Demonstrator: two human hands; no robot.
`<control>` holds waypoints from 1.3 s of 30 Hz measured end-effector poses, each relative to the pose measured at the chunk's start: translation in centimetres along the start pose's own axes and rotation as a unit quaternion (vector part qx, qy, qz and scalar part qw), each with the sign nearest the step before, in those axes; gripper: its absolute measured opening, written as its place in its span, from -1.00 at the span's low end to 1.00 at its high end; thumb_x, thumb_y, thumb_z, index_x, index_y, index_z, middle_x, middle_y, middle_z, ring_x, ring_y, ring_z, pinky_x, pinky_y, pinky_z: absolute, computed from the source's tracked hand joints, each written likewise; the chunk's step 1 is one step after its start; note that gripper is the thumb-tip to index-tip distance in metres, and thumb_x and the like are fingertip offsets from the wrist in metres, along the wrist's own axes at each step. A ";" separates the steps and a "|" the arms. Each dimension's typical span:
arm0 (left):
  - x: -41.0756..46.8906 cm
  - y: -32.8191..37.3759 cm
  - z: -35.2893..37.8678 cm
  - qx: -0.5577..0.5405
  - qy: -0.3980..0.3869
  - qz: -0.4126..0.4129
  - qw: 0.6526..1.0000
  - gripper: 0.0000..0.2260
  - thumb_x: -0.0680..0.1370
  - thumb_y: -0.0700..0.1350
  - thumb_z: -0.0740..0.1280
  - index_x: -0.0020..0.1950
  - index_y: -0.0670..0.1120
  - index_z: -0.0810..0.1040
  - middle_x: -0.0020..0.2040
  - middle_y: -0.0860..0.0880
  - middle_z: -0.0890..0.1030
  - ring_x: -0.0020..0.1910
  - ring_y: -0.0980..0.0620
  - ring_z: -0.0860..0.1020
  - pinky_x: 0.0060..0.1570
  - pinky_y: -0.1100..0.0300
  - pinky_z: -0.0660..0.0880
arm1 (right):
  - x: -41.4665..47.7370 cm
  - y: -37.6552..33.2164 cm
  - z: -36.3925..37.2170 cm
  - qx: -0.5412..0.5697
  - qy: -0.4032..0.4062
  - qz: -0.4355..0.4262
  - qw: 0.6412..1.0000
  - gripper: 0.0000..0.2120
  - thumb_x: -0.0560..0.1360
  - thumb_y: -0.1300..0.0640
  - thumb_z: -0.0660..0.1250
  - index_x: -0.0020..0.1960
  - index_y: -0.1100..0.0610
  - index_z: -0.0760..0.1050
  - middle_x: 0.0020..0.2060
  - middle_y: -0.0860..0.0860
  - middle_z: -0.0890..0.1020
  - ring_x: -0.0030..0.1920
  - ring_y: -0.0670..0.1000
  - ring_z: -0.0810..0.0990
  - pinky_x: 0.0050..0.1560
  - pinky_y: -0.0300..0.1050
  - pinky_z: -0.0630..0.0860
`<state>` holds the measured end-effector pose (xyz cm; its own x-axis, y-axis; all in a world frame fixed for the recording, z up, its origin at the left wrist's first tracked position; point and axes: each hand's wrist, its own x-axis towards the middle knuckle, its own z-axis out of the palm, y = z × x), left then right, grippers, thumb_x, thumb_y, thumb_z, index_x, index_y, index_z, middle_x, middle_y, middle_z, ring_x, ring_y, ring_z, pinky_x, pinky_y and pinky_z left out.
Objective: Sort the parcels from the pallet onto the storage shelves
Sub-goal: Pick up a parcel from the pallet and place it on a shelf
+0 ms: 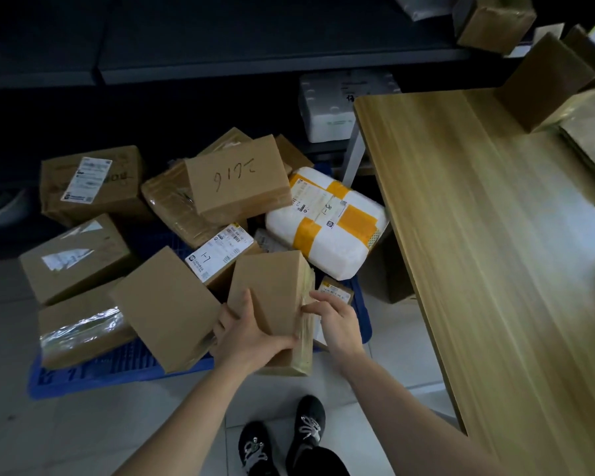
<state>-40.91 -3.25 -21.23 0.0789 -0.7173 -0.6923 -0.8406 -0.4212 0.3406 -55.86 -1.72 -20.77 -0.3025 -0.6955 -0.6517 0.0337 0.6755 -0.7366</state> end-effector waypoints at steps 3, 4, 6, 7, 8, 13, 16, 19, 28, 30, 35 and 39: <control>0.0 -0.6 -1.4 -0.170 -0.036 0.011 0.985 0.17 0.05 0.35 0.46 0.53 0.27 -0.10 0.48 -0.04 0.14 0.39 -0.17 0.25 0.31 -0.19 0.33 | 0.5 -0.1 0.1 0.009 0.014 -0.008 1.000 -0.77 0.58 0.17 0.25 0.19 -0.02 0.52 0.02 -0.07 0.58 0.06 -0.05 0.54 -0.02 -0.13 0.44; 0.0 -0.7 -2.0 -0.249 -0.050 0.022 0.967 0.11 0.03 0.32 0.48 0.50 0.32 0.01 0.44 -0.04 0.25 0.33 -0.13 0.34 0.26 -0.17 0.41 | 0.6 0.0 0.1 0.025 0.023 0.007 0.999 -0.78 0.58 0.13 0.27 0.21 -0.03 0.49 -0.02 -0.08 0.58 0.01 -0.05 0.54 -0.01 -0.10 0.46; -0.3 -0.9 -3.2 -0.396 -0.092 0.041 0.913 0.00 0.02 0.22 0.54 0.42 0.32 0.21 0.32 0.00 0.45 0.19 -0.05 0.49 0.08 -0.06 0.53 | 0.7 0.0 0.2 0.113 0.008 0.083 0.990 -0.71 0.55 -0.10 0.30 0.21 -0.02 0.49 0.02 -0.06 0.61 0.04 0.00 0.60 0.09 0.00 0.53; -0.5 -1.1 -3.8 -0.458 -0.127 0.041 0.879 0.01 0.00 0.18 0.55 0.43 0.26 0.26 0.26 0.01 0.51 0.15 -0.02 0.52 0.00 0.00 0.53 | 0.8 0.0 0.2 0.172 -0.018 0.121 0.978 -0.61 0.51 -0.25 0.29 0.20 -0.02 0.53 0.05 -0.01 0.65 0.08 0.06 0.63 0.17 0.09 0.54; -0.7 -1.2 -4.3 -0.512 -0.166 0.039 0.842 0.04 -0.04 0.16 0.58 0.43 0.16 0.33 0.22 -0.01 0.56 0.12 -0.03 0.55 -0.05 0.02 0.51 | 0.9 0.2 0.4 0.219 -0.054 0.145 0.964 -0.51 0.47 -0.37 0.24 0.18 -0.05 0.57 0.09 0.02 0.67 0.12 0.11 0.63 0.24 0.17 0.51; -0.6 -3.5 -5.8 -0.659 -0.266 0.046 0.702 -0.13 -0.05 -0.02 0.65 0.24 -0.15 0.54 0.06 -0.17 0.65 -0.03 -0.15 0.63 0.00 -0.08 0.53 | -0.1 -0.6 1.9 0.276 -0.171 0.152 0.933 -0.43 0.41 -0.39 0.33 0.27 -0.06 0.55 0.16 0.07 0.66 0.18 0.16 0.63 0.27 0.23 0.49; -0.1 -4.6 -7.1 -0.706 -0.209 0.051 0.675 -0.22 0.15 -0.15 0.54 0.38 -0.01 0.46 0.12 -0.09 0.65 -0.01 -0.09 0.64 0.04 -0.09 0.51 | -0.8 -1.2 2.3 0.215 -0.099 0.076 0.969 -0.63 0.46 -0.10 0.44 0.23 -0.07 0.51 0.07 -0.04 0.69 0.10 0.08 0.66 0.19 0.19 0.56; -0.5 -4.5 -8.4 -0.677 -0.131 0.066 0.721 -0.53 0.54 -0.28 0.18 0.34 0.15 0.47 0.19 0.04 0.63 0.04 -0.01 0.64 -0.09 -0.01 0.53 | -1.9 -2.8 3.0 0.189 -0.073 0.006 0.979 -0.65 0.49 0.04 0.43 0.24 -0.16 0.49 0.09 -0.14 0.64 0.12 -0.03 0.60 0.18 0.06 0.55; -2.7 -6.9 -10.7 -0.542 -0.083 0.064 0.834 -0.07 0.06 0.43 0.52 0.38 0.15 0.44 0.19 0.06 0.64 0.16 0.04 0.60 0.18 0.04 0.50 | -4.2 -5.2 6.6 0.114 -0.107 -0.131 0.979 -0.51 0.49 0.16 0.42 0.36 -0.14 0.43 0.14 -0.15 0.58 0.10 -0.14 0.54 -0.03 -0.24 0.48; -3.1 -7.9 -11.5 -0.525 -0.067 0.090 0.843 -0.10 0.06 0.24 0.56 0.38 0.17 0.41 0.12 0.10 0.66 0.07 0.08 0.63 -0.04 0.15 0.53 | -4.5 -5.5 7.4 0.082 -0.101 -0.145 0.981 -0.54 0.47 0.17 0.44 0.33 -0.08 0.46 0.13 -0.10 0.60 0.14 -0.08 0.56 0.01 -0.20 0.50; -3.9 -10.5 -16.0 -0.351 -0.026 0.139 0.926 -0.13 0.14 -0.01 0.52 0.41 0.26 0.28 0.25 0.16 0.47 0.17 0.14 0.48 -0.03 0.21 0.43 | -4.5 -7.5 9.3 -0.189 -0.030 -0.300 0.935 -0.22 0.38 0.08 0.49 0.50 -0.05 0.22 0.40 -0.04 0.32 0.40 -0.03 0.29 0.32 -0.05 0.33; -4.4 -11.8 -19.1 -0.110 -0.054 0.158 0.980 -0.04 0.17 0.01 0.51 0.52 0.23 0.17 0.43 0.22 0.21 0.33 0.10 0.30 0.18 0.17 0.38 | -4.9 -10.5 10.8 -0.500 -0.107 -0.452 0.731 -0.01 0.38 0.00 0.43 0.59 -0.08 -0.14 0.57 0.00 -0.23 0.56 0.02 -0.28 0.54 0.15 -0.14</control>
<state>-21.08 -5.71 -10.00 -0.2335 -0.7731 -0.5898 -0.6773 -0.3059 0.6691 -44.40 -8.03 -11.80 0.3897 -0.9181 -0.0726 -0.8332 -0.3178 -0.4525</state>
